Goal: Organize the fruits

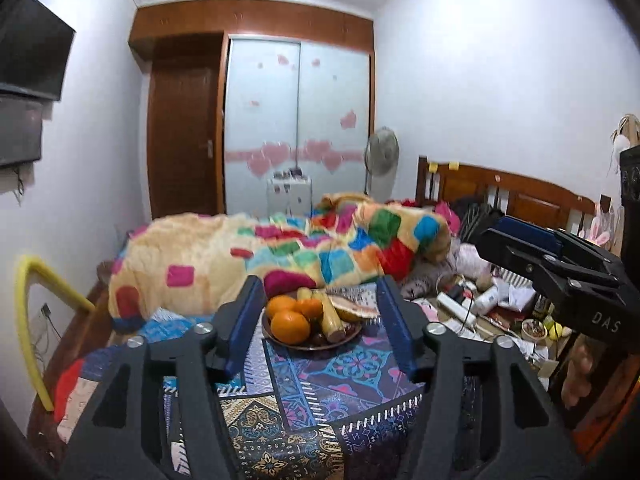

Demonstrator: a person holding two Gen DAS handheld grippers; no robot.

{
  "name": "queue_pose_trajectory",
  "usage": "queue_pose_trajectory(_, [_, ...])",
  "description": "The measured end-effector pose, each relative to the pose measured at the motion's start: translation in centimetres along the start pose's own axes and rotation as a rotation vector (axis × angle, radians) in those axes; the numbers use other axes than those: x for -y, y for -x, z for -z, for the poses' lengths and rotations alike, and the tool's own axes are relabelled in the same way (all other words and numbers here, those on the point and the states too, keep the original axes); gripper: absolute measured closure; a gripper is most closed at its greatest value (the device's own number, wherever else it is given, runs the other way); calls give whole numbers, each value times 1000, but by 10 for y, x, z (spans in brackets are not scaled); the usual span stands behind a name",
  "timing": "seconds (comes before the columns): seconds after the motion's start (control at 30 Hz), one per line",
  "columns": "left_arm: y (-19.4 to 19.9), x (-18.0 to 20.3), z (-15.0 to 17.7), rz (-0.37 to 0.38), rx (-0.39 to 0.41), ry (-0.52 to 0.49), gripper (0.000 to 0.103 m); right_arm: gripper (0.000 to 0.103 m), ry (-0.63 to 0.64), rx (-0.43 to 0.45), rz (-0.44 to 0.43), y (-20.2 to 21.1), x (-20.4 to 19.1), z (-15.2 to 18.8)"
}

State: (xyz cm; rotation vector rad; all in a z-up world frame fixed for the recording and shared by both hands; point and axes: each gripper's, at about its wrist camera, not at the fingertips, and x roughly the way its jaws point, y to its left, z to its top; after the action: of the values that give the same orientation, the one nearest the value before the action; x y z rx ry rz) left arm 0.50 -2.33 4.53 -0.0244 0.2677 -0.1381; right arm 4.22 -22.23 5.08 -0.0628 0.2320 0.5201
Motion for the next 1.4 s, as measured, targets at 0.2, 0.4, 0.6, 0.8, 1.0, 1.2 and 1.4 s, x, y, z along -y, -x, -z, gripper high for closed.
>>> queue_pose_trajectory(0.2, [31,4,0,-34,64,0,24,27,10,64,27,22,-12,-3])
queue_pose_trajectory(0.4, [44,6,3,-63,92,-5,10,14,10,94,49,32,-17,0])
queue_pose_trajectory(0.6, [51,6,6,-76,103,-3,4,1,15,115,80,40,-22,6])
queue_pose_trajectory(0.8, [54,6,8,-87,107,6,1,0,11,116,87,44,-24,9])
queue_pose_trajectory(1.0, [51,5,10,-97,102,12,0,0,12,114,90,44,-24,10])
queue_pose_trajectory(1.2, [51,6,10,-100,102,10,0,0,11,111,92,44,-25,11])
queue_pose_trajectory(1.4, [49,6,10,-93,97,15,0,0,5,107,94,43,-26,12])
